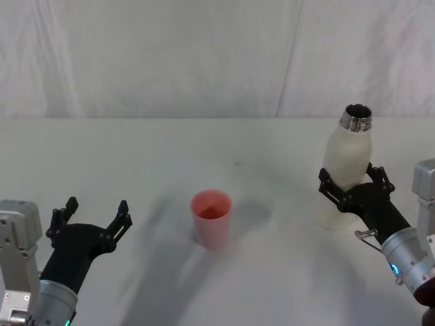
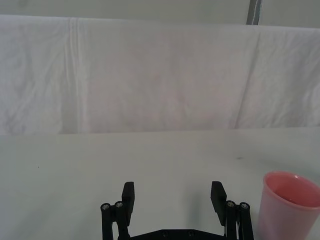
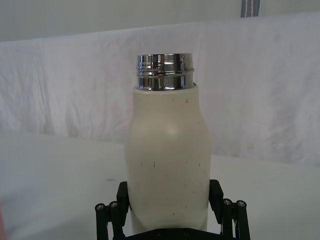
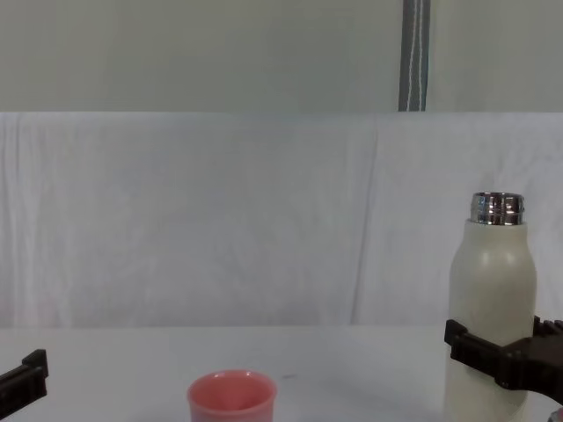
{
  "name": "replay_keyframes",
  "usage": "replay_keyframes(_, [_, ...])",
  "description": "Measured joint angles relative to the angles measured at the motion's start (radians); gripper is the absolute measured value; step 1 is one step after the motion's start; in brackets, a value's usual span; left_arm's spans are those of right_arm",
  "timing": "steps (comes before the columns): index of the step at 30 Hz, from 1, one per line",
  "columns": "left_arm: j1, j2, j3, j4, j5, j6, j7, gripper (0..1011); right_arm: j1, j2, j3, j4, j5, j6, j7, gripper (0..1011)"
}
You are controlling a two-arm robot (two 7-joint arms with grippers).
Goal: Grasp the thermos with one hand and pour water into the cup lid.
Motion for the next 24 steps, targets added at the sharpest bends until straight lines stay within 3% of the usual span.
replay_keyframes(24, [0.0,0.0,0.0,0.0,0.0,0.0,0.0,1001,0.005,-0.001,-0.001,0.004,-0.002,0.002,0.0,956])
